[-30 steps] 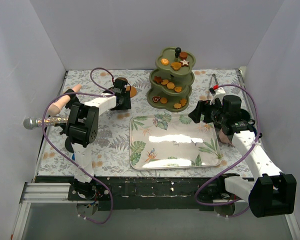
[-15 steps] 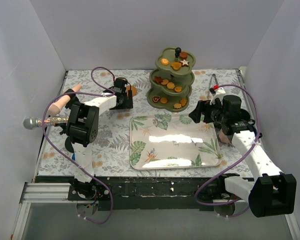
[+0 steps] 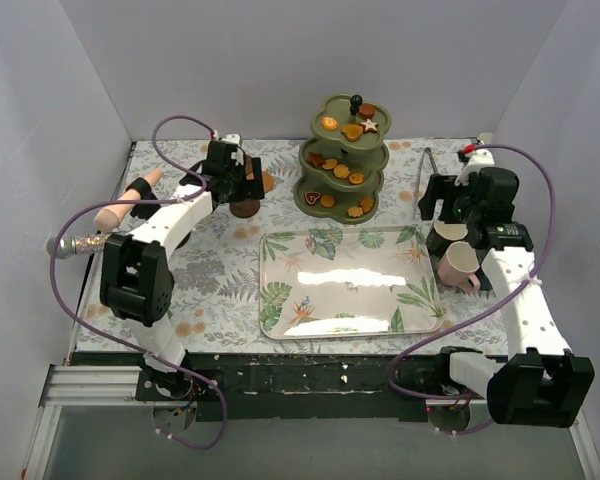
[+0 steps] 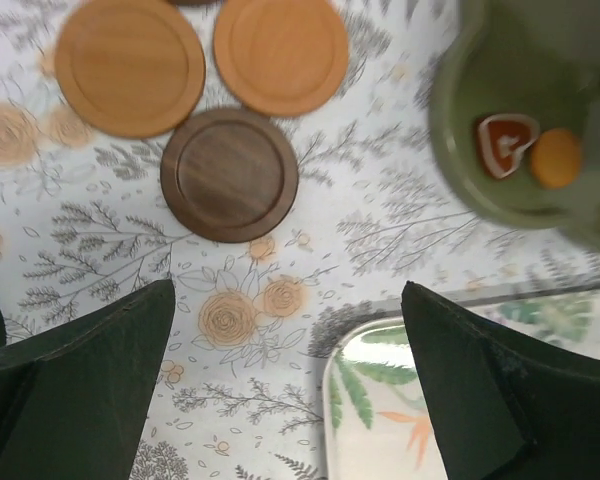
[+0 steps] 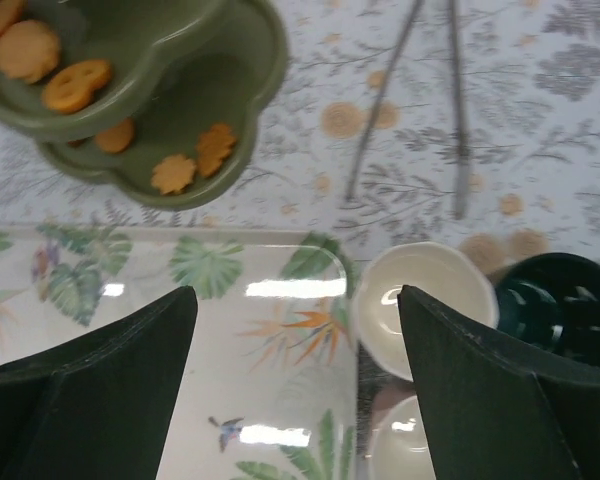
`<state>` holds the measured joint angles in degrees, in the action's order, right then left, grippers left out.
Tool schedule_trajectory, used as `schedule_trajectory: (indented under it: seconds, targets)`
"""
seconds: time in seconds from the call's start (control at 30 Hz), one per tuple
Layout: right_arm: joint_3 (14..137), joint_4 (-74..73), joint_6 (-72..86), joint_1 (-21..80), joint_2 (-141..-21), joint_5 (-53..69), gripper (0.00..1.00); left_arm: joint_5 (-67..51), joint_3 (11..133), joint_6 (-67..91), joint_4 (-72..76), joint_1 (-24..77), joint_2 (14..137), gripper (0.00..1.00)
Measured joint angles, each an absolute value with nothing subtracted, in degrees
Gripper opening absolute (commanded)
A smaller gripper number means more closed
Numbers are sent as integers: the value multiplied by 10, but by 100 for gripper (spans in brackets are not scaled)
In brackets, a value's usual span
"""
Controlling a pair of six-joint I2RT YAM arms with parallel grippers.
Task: Serve the afternoon tea
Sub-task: Pick up the cup at the center of the board.
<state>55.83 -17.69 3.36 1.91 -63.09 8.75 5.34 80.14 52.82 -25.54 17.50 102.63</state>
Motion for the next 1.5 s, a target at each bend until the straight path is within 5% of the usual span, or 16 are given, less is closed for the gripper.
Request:
schedule_trajectory:
  seconds: [0.2,0.57,0.9,1.13,1.2,1.5]
  targets:
    - [609,-200,-20,-38,-699,17,79,12,765,571,-188,133,945,98]
    - [618,-230,-110,-81,-792,-22,75,5,644,573,-132,105,893,98]
    - [618,-219,-128,-83,-857,-10,51,7,644,572,-110,106,872,98]
    - [621,-209,-137,-89,-874,-2,20,8,644,572,-111,106,872,98]
    - [624,-210,-139,-89,-874,1,2,9,645,572,-111,106,872,98]
    - [643,-232,-129,-86,-875,6,1,10,645,572,-112,106,872,98]
